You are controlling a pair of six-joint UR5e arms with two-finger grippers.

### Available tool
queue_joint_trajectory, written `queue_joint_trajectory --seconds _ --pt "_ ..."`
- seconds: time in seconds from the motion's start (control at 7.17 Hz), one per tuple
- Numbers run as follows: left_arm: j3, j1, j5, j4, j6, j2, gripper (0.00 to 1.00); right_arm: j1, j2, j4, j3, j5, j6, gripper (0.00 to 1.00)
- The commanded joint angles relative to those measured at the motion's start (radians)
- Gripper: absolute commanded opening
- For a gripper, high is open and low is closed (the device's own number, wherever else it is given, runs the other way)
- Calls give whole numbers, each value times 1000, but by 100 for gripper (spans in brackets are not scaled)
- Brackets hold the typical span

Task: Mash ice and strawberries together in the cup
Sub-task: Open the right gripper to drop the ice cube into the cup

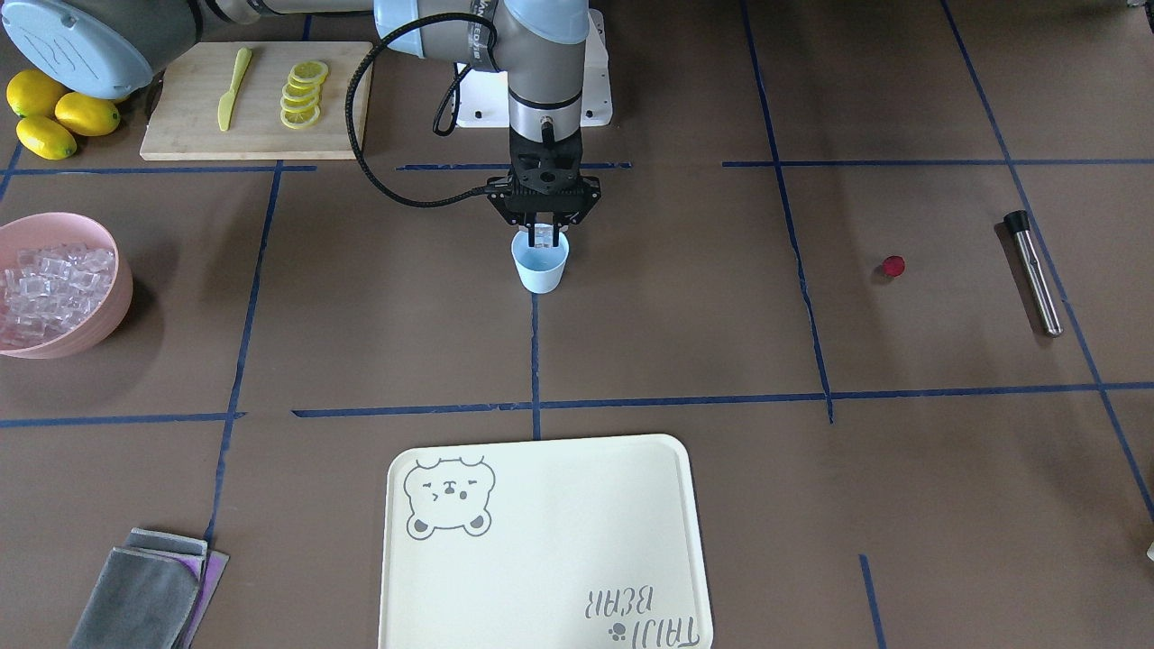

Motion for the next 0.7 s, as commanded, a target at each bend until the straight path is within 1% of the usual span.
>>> queue_joint_trajectory --seconds 0.0,0.42,0.56 --pt "0 -2 0 0 0 0 100 -2 -6 3 1 2 -6 99" --pt "0 0 0 -2 0 0 100 13 -6 5 10 10 -10 99" --pt "0 0 0 -2 0 0 100 56 -31 -3 52 28 -13 99"
